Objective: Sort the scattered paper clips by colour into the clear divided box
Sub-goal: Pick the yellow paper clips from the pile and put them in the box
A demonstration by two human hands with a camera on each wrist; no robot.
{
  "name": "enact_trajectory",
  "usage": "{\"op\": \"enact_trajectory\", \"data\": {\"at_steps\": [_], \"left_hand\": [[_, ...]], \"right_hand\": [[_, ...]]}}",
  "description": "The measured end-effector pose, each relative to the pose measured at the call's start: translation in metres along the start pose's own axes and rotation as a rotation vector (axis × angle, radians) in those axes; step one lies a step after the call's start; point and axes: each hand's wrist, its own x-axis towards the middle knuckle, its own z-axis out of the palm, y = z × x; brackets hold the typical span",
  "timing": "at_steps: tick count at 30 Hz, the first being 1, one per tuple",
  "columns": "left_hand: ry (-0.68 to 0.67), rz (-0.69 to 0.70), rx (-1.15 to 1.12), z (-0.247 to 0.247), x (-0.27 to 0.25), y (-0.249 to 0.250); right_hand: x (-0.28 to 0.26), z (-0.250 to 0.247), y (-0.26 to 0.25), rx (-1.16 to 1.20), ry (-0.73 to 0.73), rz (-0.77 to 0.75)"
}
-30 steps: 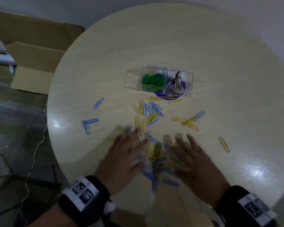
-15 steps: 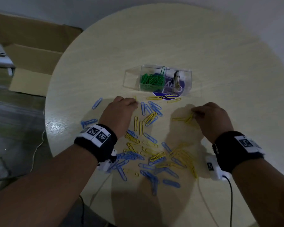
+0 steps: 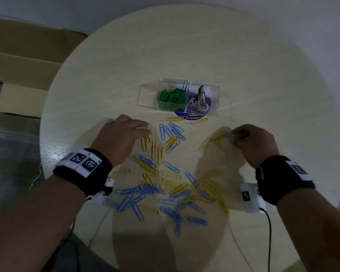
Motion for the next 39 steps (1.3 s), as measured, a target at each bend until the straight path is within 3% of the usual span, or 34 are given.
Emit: {"op": "enact_trajectory", "data": {"at_steps": [5,10,17,19,22,25,28,34,39], "left_hand": [[-0.01,-0.011,0.057,-0.006,-0.001,-0.002],[-0.06,0.011,0.028,-0.009,-0.006,0.0],[-0.126,-0.197,-0.05,-0.016,-0.001,0.01],[-0.179,-0.236,-0.079,-0.02,0.0,0.015],[-0.239,-0.288,-0.097,-0.022,0.0,0.021],[-0.243,-0.427,-0.193,-0.023,0.001,0.025],[-0.214,-0.521,-0.304,-0.021,0.006,0.038],[-0.229,-0.513,-0.13,-0.007,0.017,0.072],[-0.233,-0.491,-0.084,-0.007,0.014,0.072]], "right_hand": [[-0.001,-0.011,-0.001,0.056,0.044,0.009],[0.0,-0.004,-0.006,-0.084,0.017,-0.283],[0.008,-0.015,0.003,-0.223,0.055,-0.072],[0.008,-0.018,-0.005,-0.209,0.083,-0.224],[0.001,-0.006,-0.02,-0.295,-0.134,-0.469],[-0.009,0.004,-0.024,-0.394,-0.22,-0.428],[-0.021,0.011,-0.024,-0.289,-0.097,-0.418],[-0.04,0.018,-0.027,-0.291,-0.079,-0.314],[-0.048,0.017,-0.03,-0.33,-0.107,-0.268]]}}
